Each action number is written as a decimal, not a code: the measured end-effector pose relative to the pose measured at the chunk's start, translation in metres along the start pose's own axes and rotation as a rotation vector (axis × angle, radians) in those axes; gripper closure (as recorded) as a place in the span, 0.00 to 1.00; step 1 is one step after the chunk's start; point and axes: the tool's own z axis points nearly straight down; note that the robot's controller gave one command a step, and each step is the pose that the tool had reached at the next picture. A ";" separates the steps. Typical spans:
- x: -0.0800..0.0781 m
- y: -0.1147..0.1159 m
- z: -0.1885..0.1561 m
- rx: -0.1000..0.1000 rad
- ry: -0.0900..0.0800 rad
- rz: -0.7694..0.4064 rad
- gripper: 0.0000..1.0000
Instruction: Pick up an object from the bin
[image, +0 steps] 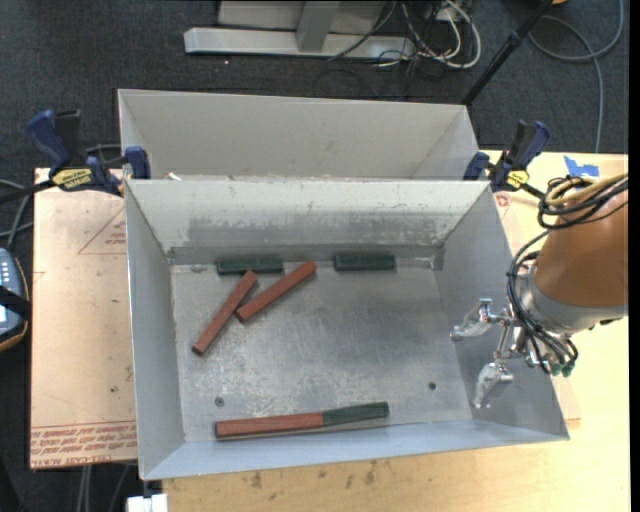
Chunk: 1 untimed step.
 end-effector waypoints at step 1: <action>-0.002 0.001 -0.004 0.001 -0.007 -0.004 0.00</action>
Offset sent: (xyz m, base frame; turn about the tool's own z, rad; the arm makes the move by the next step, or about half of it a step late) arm -0.0072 -0.0014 0.0050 0.0353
